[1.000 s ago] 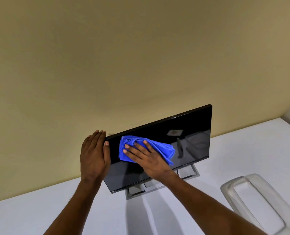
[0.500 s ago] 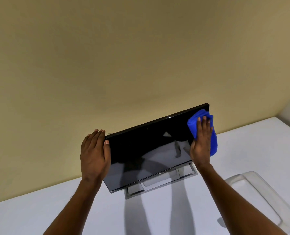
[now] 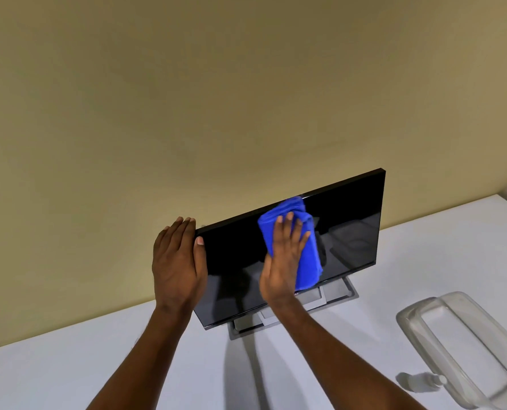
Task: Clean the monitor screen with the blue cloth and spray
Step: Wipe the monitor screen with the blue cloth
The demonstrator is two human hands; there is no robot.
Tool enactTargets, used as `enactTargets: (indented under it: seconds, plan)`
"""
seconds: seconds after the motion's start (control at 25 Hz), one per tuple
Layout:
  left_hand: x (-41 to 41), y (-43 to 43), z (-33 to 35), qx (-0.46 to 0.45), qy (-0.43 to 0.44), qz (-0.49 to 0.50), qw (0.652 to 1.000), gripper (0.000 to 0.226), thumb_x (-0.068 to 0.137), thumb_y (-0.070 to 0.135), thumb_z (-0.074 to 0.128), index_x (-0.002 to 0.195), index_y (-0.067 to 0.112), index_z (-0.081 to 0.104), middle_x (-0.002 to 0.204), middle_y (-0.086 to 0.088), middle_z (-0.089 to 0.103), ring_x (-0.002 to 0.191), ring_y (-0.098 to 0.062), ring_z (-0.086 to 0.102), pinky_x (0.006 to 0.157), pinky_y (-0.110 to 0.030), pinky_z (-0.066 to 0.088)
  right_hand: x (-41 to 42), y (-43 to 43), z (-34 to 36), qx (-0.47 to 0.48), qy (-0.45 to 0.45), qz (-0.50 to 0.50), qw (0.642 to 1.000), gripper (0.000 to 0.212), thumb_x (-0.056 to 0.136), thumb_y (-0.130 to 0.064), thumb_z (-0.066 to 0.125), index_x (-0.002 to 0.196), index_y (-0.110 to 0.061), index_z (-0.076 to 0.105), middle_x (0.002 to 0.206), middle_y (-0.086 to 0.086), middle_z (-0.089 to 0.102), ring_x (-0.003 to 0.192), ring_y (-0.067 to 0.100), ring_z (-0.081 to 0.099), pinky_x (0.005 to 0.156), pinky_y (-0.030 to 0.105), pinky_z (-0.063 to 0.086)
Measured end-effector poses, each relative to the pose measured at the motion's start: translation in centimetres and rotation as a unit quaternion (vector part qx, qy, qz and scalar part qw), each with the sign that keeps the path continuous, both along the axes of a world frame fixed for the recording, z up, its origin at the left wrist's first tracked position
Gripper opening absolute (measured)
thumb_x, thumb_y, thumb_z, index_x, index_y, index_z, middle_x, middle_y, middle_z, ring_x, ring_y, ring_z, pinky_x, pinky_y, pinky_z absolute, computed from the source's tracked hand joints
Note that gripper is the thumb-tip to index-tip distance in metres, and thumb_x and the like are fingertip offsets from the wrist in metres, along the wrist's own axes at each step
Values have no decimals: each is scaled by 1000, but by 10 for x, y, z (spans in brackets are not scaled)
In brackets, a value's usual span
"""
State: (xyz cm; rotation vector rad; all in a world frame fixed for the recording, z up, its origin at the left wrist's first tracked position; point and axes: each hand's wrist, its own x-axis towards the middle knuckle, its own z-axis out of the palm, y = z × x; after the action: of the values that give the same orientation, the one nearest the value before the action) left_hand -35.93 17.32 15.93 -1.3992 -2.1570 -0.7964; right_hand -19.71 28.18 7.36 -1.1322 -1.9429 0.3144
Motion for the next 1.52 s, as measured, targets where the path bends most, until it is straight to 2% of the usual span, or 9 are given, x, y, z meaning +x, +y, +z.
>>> enactTargets:
  seconds: [0.2,0.32,0.44,0.64,0.8,0.96,1.12,1.32,1.52]
  plan:
    - [2,-2,1,1,-21,-6,1000,50,107,26,34,136,-1,65,141,-16,66,139,-30,57,120,-46,38,-45,-47,-26,168,-206,117,957,104,82,-18,54,168,-19,-5,177,2,-11,163,32,-16,130,54,-17]
    - [3,-3,3,1,-25,-6,1000,51,107,26,34,137,0,65,141,-15,66,139,-30,56,121,-46,38,-40,-50,-42,233,-296,214,901,124,75,-21,77,168,-21,-4,177,0,6,160,27,-27,130,51,-20]
    - [3,-4,4,-4,-26,-5,1000,50,107,26,34,138,1,65,142,-13,66,140,-29,55,122,-44,36,-6,-31,-51,310,-350,308,828,115,82,-10,65,166,-15,-15,176,5,-16,160,24,-26,131,46,-19]
    - [3,-4,6,-16,-18,-5,1000,49,106,24,36,137,0,65,141,-14,66,139,-30,56,121,-46,38,64,22,-44,336,-365,370,786,91,84,4,57,166,-22,25,174,-7,20,163,11,-2,134,35,-6]
    - [0,-6,6,-24,-19,-3,1000,51,106,26,34,137,0,65,142,-14,66,139,-30,56,121,-45,37,122,67,-26,315,-386,344,796,85,89,6,46,166,-23,24,176,-9,13,164,11,3,134,37,-8]
    - [-2,-6,2,-29,-13,-4,999,51,106,26,34,138,0,64,143,-14,65,141,-30,54,122,-45,35,169,113,2,301,-409,279,815,97,86,3,53,168,-27,12,177,-11,3,165,14,-1,134,41,-8]
    - [-3,-5,0,-20,-8,-1,1000,50,106,25,35,137,0,65,141,-14,66,139,-30,55,121,-45,36,189,140,27,278,-385,128,871,92,84,-3,46,168,-25,13,176,-4,7,165,23,0,132,53,11]
    - [-2,-2,2,-17,-16,-2,1000,51,106,27,34,137,0,65,141,-15,66,139,-31,55,120,-47,37,165,110,16,79,-179,-46,980,101,73,18,61,163,-8,24,170,13,23,159,39,22,128,65,20]
    - [0,-4,1,-13,-7,-4,1000,50,106,26,34,136,0,65,140,-15,67,138,-31,56,120,-46,37,110,76,3,-157,-52,-233,958,90,89,6,48,166,-2,2,176,16,-1,164,34,0,134,50,7]
